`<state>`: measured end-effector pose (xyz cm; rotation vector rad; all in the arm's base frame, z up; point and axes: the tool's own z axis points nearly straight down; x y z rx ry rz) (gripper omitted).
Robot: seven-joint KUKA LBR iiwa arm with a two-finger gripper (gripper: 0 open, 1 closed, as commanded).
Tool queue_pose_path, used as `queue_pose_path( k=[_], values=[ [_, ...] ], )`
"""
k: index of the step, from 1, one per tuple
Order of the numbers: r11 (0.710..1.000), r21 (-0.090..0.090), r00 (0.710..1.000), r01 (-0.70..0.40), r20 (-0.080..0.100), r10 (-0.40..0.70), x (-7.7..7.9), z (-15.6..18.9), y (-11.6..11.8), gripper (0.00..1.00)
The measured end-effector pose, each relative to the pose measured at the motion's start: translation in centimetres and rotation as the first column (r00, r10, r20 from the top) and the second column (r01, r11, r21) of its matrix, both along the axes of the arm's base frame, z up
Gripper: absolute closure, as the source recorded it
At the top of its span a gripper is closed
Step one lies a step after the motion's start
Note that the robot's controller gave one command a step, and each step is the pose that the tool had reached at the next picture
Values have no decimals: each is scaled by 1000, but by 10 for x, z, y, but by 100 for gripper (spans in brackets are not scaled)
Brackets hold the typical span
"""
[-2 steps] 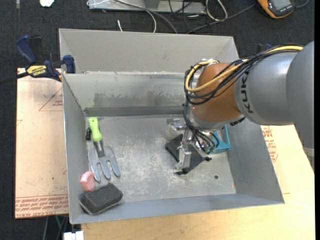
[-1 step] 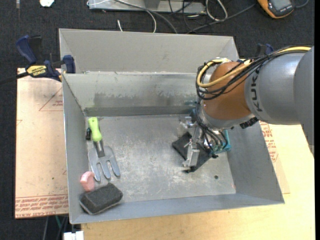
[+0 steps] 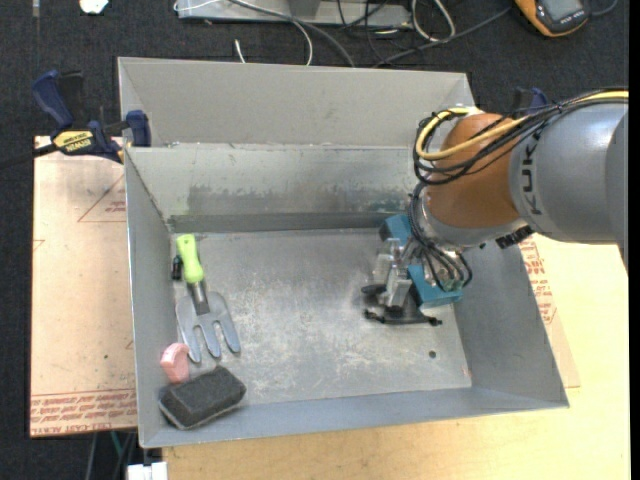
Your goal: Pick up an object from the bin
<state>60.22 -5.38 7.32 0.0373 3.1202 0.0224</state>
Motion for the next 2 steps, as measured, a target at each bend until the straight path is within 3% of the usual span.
queue_pose_path(
  k=[1,2],
  values=[
    [1000,0,1000,0,-3,0,-1,2,0,100],
    [1000,1,1000,-4,-1,4,1,92,7,100]
  ],
)
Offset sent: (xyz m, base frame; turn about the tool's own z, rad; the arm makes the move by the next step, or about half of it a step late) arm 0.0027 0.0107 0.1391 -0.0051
